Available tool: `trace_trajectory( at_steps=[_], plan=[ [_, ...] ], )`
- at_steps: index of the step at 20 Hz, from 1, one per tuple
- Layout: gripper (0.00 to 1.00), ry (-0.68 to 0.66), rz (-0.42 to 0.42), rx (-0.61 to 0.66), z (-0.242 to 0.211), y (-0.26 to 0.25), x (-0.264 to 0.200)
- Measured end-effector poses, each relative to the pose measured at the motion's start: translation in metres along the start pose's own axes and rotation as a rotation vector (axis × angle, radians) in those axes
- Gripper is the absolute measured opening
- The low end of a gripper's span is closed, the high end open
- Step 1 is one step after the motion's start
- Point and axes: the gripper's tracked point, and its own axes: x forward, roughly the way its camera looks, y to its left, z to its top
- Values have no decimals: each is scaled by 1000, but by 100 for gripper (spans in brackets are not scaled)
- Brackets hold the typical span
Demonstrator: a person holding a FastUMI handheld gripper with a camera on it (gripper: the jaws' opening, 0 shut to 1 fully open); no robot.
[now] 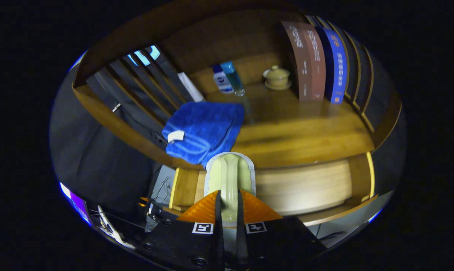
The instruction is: Pull open the drawer, take out the items inside it, and place them on the countertop above the cabinet.
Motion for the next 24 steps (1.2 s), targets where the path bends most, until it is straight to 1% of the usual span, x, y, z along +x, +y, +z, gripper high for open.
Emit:
trace_trajectory(
  at_steps=[2,4,7,10,14,19,21,23,24],
  plan=[
    [16,-54,-47,-17,29,-14,3],
    [16,-78,-81,-14,44,-25,19],
    [17,-83,-128,-17,64,-40,45],
    [17,-83,-175,-57,81,-50,68],
    [17,-66,-226,-87,91,-54,92],
    [17,-27,-295,-132,88,-69,105],
    [17,-19,-287,-116,84,-71,107],
    [21,-29,-285,-85,84,-73,107],
    [29,-36,-274,-79,84,-74,107]
  ],
)
